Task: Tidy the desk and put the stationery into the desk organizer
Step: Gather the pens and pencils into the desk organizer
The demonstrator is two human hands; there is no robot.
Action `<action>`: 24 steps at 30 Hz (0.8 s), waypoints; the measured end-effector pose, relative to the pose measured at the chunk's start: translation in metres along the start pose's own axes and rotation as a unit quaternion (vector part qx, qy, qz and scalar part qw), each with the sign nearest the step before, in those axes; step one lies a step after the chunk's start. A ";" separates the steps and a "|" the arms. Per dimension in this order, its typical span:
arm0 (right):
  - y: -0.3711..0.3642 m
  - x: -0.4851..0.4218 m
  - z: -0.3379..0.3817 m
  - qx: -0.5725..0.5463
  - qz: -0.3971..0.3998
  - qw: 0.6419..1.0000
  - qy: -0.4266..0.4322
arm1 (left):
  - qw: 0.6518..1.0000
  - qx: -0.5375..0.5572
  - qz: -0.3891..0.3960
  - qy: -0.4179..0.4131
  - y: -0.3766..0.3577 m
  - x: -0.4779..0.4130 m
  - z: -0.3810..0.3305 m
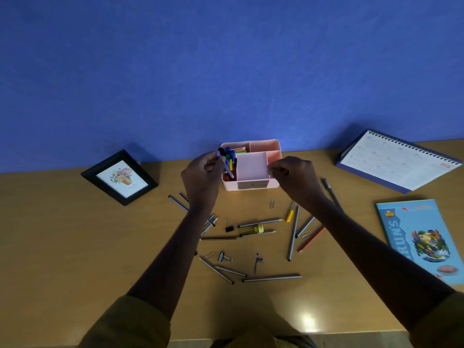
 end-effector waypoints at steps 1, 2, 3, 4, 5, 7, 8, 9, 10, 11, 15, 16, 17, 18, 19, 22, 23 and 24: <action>0.005 0.004 -0.008 0.008 0.000 1.000 0.005 | 1.000 -0.008 0.002 -0.005 -0.003 -0.001 0.003; 0.010 0.008 -0.017 0.011 -0.001 1.000 0.005 | 1.000 -0.016 0.005 -0.009 -0.006 -0.003 0.006; 0.015 0.013 -0.027 0.013 -0.002 1.000 -0.001 | 1.000 -0.026 0.008 -0.011 -0.009 -0.003 0.010; 0.020 0.017 -0.037 0.015 -0.005 1.000 -0.012 | 0.999 -0.039 0.012 -0.011 -0.012 -0.004 0.014; 0.025 0.022 -0.050 0.019 -0.008 0.999 -0.029 | 0.999 -0.049 0.016 -0.009 -0.016 -0.003 0.018; 0.033 0.033 -0.076 0.028 -0.007 0.997 -0.071 | 0.998 -0.065 0.025 0.001 -0.022 -0.002 0.028; 0.036 0.039 -0.091 0.030 -0.003 0.995 -0.095 | 0.997 -0.072 0.029 0.007 -0.025 -0.002 0.033; 0.038 0.045 -0.107 0.032 0.003 0.992 -0.124 | 0.996 -0.078 0.032 0.012 -0.027 -0.001 0.038; 0.038 0.050 -0.125 0.035 0.010 0.987 -0.156 | 0.996 -0.084 0.033 0.019 -0.029 -0.001 0.043; 0.038 0.056 -0.143 0.039 0.021 0.981 -0.187 | 0.995 -0.089 0.032 0.025 -0.031 -0.001 0.046; 0.031 0.075 -0.198 0.078 0.071 0.960 -0.258 | 0.993 -0.109 0.028 0.038 -0.035 0.000 0.056; 0.029 0.078 -0.207 0.087 0.078 0.958 -0.263 | 0.992 -0.113 0.028 0.040 -0.036 -0.001 0.057; 0.026 0.081 -0.215 0.095 0.086 0.954 -0.271 | 0.992 -0.117 0.029 0.041 -0.037 -0.001 0.059; 0.023 0.084 -0.221 0.103 0.094 0.950 -0.280 | 0.991 -0.122 0.029 0.042 -0.038 -0.002 0.060; 0.020 0.087 -0.228 0.111 0.101 0.945 -0.292 | 0.991 -0.126 0.030 0.045 -0.039 -0.003 0.061; 0.011 0.094 -0.239 0.122 0.097 0.932 -0.327 | 0.989 -0.134 0.029 0.050 -0.041 -0.004 0.062; 0.009 0.095 -0.240 0.130 0.092 0.930 -0.331 | 0.988 -0.140 0.029 0.050 -0.041 -0.004 0.062; 0.006 0.094 -0.240 0.143 0.092 0.928 -0.332 | 0.987 -0.146 0.030 0.051 -0.042 -0.004 0.062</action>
Point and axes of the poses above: each hand's wrist, its own x-axis away from the middle knuckle, its own y-axis out of the back of the hand, z = x × y, the point moved 9 cm from there along -x, towards the middle knuckle, and after that the axes turned 3 degrees about y, right-handed, at the moved point
